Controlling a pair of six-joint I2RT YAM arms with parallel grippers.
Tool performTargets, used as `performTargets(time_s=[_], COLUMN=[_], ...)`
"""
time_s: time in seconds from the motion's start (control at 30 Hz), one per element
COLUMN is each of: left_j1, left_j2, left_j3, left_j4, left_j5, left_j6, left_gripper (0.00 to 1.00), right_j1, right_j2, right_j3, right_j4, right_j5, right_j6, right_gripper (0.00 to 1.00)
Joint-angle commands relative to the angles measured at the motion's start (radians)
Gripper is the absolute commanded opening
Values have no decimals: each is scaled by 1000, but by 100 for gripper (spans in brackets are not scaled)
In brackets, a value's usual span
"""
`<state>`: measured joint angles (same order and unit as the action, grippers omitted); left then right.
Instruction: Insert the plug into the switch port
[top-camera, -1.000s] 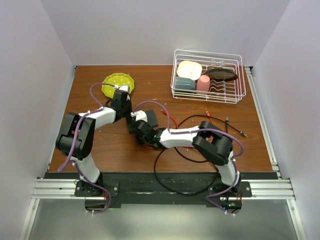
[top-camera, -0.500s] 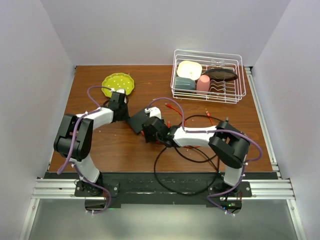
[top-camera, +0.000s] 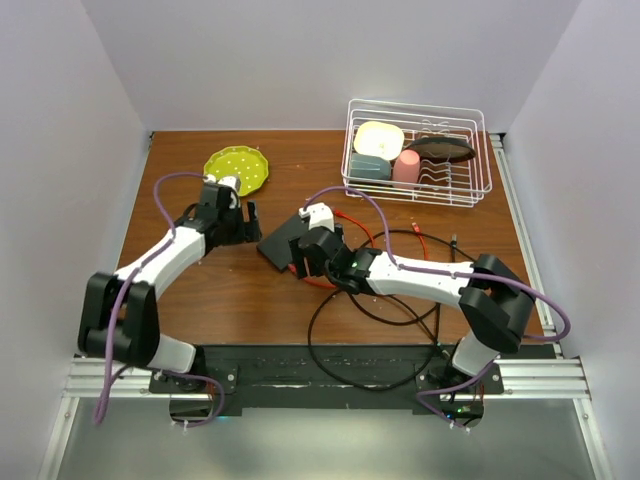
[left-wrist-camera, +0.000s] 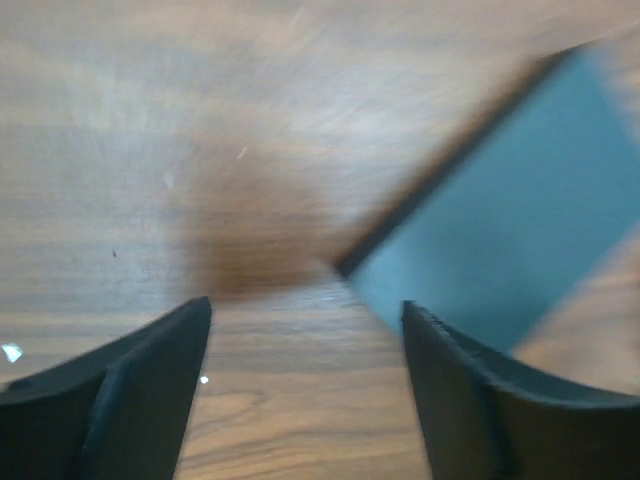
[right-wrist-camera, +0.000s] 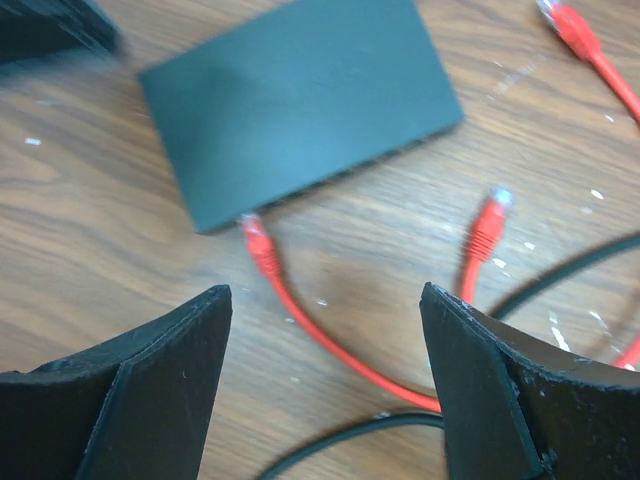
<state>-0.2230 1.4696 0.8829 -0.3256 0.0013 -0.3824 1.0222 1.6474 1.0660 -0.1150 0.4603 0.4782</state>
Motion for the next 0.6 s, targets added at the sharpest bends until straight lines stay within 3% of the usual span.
performTargets(time_s=[0.0, 0.43, 0.57], left_j1=[1, 1, 2], left_j2=[-146, -250, -233], left_j3=[-21, 16, 11], left_j4=[69, 86, 85], left_j5=[81, 154, 151], left_j6=[25, 2, 13], left_gripper=[95, 97, 97], right_j1=[-39, -143, -159], right_j2=[-5, 57, 106], right_j3=[-1, -74, -71], right_j4=[-52, -8, 34], right_j5=[64, 44, 15], right_j6=[-7, -3, -21], right_gripper=[78, 68, 57])
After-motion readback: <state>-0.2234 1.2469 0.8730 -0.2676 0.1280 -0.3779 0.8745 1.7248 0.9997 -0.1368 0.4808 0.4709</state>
